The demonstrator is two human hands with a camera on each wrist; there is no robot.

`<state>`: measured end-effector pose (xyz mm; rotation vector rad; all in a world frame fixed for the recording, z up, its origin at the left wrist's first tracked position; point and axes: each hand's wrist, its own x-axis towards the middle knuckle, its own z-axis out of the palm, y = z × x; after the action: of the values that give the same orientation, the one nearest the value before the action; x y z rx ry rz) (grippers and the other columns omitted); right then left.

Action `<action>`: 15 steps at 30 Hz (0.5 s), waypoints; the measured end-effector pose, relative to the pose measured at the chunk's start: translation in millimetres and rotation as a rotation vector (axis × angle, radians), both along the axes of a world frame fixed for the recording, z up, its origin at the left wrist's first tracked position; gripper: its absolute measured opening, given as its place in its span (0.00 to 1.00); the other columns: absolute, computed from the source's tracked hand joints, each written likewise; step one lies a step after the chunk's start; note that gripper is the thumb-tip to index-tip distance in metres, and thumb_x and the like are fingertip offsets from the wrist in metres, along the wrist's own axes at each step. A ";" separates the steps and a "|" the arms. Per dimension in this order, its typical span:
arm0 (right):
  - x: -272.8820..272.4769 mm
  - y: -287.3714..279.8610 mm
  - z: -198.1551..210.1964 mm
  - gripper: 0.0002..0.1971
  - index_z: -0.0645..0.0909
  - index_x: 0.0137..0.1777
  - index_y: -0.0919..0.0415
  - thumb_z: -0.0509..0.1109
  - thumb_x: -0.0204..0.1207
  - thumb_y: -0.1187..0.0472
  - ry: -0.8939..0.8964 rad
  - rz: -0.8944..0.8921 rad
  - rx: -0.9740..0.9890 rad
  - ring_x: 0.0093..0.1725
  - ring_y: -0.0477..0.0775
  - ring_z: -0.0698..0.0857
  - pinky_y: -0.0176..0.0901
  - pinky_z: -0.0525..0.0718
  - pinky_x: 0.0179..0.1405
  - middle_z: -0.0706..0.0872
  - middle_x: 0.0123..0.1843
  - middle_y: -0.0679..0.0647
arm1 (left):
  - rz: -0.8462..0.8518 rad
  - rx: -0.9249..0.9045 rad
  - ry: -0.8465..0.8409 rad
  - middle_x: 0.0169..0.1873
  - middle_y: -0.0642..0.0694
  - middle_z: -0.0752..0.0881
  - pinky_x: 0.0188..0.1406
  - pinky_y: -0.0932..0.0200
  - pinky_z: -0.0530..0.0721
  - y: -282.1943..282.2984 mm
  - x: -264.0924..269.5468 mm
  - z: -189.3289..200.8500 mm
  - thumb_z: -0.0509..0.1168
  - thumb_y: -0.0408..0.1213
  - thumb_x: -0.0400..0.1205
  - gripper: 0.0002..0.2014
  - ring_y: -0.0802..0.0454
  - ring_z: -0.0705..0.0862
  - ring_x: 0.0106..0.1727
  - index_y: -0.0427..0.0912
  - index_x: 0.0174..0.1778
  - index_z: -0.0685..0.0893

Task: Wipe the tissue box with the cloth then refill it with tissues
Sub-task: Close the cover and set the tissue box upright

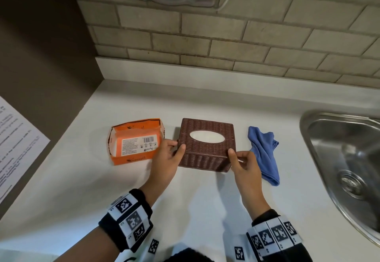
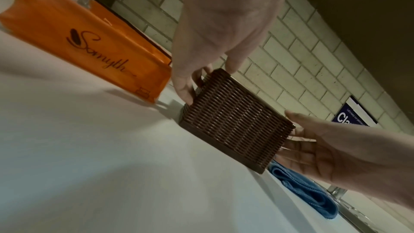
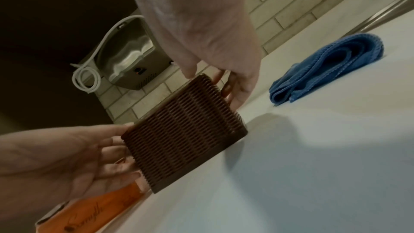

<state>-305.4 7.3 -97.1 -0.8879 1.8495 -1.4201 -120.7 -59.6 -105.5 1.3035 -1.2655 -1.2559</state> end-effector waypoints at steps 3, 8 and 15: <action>-0.1 -4.2 -2.8 0.14 0.76 0.47 0.62 0.71 0.77 0.50 -0.020 -0.017 0.017 0.43 0.46 0.83 0.34 0.76 0.38 0.84 0.44 0.52 | 0.022 -0.030 -0.090 0.47 0.38 0.89 0.38 0.76 0.81 -4.7 -3.5 -6.0 0.67 0.36 0.81 0.12 0.54 0.88 0.47 0.33 0.51 0.74; -2.6 -5.7 -5.4 0.14 0.76 0.46 0.62 0.71 0.76 0.51 -0.008 -0.018 0.047 0.41 0.48 0.82 0.35 0.76 0.37 0.84 0.44 0.56 | 0.039 -0.054 -0.125 0.45 0.39 0.89 0.35 0.77 0.80 -5.7 -3.8 -8.5 0.67 0.37 0.81 0.12 0.55 0.88 0.45 0.33 0.50 0.74; -11.2 -11.7 10.2 0.18 0.74 0.57 0.57 0.71 0.75 0.48 0.366 0.037 0.098 0.53 0.52 0.79 0.40 0.76 0.48 0.78 0.54 0.53 | 0.027 -0.049 -0.182 0.46 0.40 0.89 0.35 0.79 0.80 -3.0 1.4 0.9 0.66 0.36 0.82 0.09 0.52 0.88 0.48 0.33 0.50 0.77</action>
<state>-316.6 -4.3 -86.9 -1.1866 2.1347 -1.1906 -119.3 -62.7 -104.6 1.4199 -1.3920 -1.1009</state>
